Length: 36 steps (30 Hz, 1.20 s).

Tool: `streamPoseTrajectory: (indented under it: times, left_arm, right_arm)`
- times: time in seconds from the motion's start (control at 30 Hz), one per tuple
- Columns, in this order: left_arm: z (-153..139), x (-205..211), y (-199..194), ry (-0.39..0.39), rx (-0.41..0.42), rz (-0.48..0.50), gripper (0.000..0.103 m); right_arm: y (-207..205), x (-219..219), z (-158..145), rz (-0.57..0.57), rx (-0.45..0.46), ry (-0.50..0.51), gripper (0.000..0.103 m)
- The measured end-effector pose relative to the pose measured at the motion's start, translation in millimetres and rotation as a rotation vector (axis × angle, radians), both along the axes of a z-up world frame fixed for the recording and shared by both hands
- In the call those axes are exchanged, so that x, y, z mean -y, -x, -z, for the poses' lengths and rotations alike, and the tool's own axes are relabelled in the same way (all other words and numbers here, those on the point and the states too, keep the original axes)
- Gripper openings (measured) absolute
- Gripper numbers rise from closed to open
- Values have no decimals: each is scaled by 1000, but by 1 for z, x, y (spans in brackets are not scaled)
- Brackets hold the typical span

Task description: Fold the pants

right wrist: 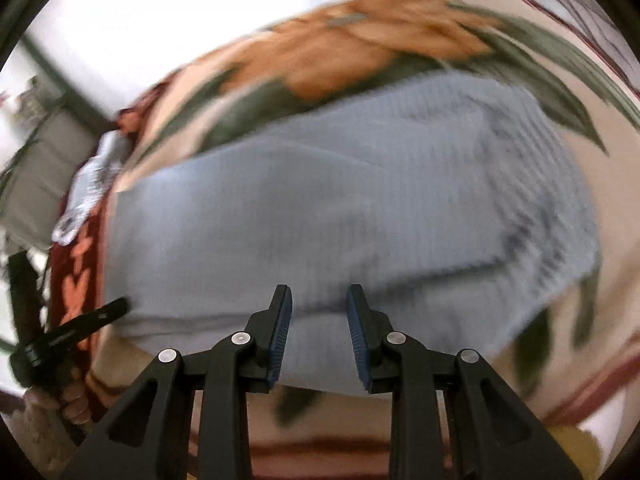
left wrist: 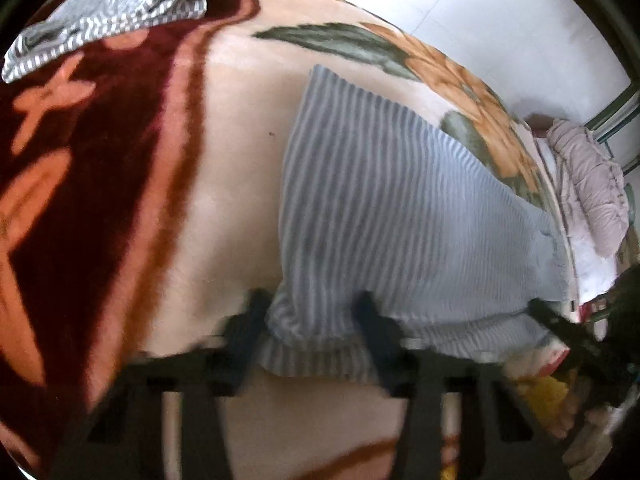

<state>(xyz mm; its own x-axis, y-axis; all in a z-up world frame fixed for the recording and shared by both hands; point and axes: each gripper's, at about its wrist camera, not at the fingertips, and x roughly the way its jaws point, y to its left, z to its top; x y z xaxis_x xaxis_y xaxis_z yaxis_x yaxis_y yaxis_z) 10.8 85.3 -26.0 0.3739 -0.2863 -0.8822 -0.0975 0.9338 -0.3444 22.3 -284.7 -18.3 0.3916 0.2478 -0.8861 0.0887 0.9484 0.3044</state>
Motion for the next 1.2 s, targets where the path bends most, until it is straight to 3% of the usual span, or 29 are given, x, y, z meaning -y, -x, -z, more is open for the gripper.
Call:
streamPoseTrajectory:
  times: [0.1,0.27,0.3,0.4,0.6,0.73,0.8,0.87,1.03,1.2]
  left_arm:
    - [-1,-7,-1,4,-45,-32,29]
    - [-6,-12,7,-39,-59,-113,45]
    - [-8,-12,10,-50,-50,-121,48]
    - [-12,-7,13,-86,-23,-104,57]
    - [-1,3,4,-36,9,-70,62]
    - [4,12,-4,-47,26,-58,65]
    - [4,14,-6,-59,28,-67,65]
    - [4,18,-6,-77,37,-64,63]
    - [-2,32,-7,-112,62,-13,27]
    - [-21,35,1,-107,115,-16,22]
  right_arm:
    - [4,7,5,9,-33,27,29]
    - [10,-2,10,-26,-46,93,30]
    - [10,-10,13,-58,-36,143,31]
    - [9,-12,19,-69,-30,160,33]
    - [13,-4,27,-50,3,94,38]
    - [12,4,25,-66,0,9,56]
    - [11,-1,19,-81,-1,-9,60]
    - [13,0,15,-83,6,-14,60]
    - [27,6,-10,-71,53,-51,60]
    - [44,12,-35,-72,114,-5,60]
